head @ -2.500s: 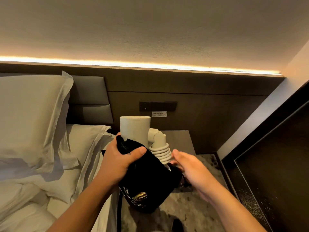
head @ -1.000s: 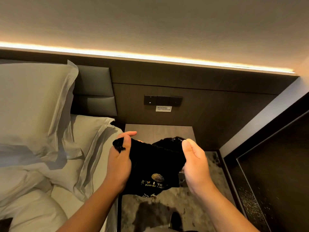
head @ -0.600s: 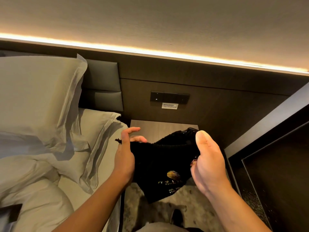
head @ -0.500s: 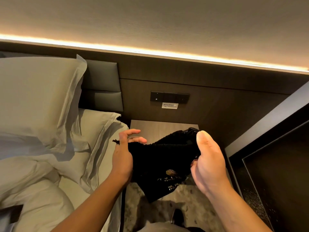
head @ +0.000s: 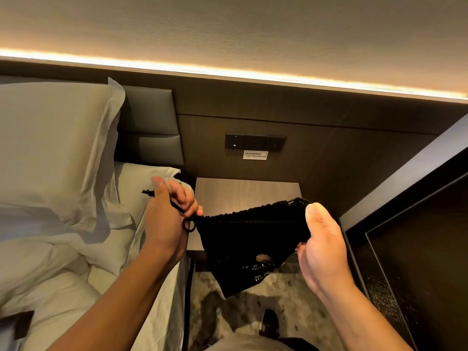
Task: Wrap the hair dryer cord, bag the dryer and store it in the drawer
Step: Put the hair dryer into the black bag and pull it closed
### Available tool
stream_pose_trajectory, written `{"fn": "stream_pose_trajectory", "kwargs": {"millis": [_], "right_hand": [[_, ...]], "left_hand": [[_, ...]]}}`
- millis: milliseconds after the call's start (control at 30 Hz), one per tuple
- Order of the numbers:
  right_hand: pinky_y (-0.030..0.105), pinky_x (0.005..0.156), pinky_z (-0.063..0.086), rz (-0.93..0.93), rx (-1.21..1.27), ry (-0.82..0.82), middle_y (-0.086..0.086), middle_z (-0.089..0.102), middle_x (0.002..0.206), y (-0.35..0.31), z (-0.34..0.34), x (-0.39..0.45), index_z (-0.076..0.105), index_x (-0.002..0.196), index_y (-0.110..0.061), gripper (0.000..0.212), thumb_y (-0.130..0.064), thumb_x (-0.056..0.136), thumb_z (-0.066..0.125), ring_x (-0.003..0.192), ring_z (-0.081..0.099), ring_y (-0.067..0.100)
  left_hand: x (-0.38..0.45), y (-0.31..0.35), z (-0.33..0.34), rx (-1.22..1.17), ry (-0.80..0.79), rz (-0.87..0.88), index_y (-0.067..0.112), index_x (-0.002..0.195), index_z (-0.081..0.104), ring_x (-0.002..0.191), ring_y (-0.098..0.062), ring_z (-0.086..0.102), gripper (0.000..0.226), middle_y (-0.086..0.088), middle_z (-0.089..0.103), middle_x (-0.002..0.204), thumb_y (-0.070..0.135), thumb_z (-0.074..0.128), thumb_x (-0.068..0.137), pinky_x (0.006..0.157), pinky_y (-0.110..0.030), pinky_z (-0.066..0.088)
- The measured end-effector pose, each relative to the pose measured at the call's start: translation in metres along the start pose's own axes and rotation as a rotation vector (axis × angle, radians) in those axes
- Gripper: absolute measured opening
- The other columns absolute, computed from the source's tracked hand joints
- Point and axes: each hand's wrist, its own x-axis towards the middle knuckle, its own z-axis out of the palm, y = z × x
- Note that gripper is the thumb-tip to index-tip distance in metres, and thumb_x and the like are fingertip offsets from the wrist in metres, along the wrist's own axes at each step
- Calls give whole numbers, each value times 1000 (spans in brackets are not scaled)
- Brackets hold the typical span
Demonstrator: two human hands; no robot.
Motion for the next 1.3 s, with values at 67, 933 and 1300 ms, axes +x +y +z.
{"fn": "stream_pose_trajectory", "kwargs": {"millis": [67,933,1300], "right_hand": [[38,61,32,-9,-37,19,11,47,81,5,-7,0,47,82,1,41,-30,105,38,76,41,27],[33,58,54,29,-197,-26,0,54,58,47,-35,8,48,59,-22,48,-21,106,37,53,51,18],[30,50,39,416,-1577,-589,-3,61,70,94,-30,40,60,82,-16,37,-53,89,58,67,61,17]], "left_hand": [[1,6,1,-42,-21,-7,20,56,49,44,-11,33,65,4,39,51,62,25,100,45,-24,39],[-4,-1,13,-50,-60,-209,20,56,36,40,-10,20,63,5,27,48,61,23,103,36,-21,22],[3,-5,36,49,-114,-247,19,55,39,41,-11,22,65,3,29,49,58,21,104,38,-22,20]]}}
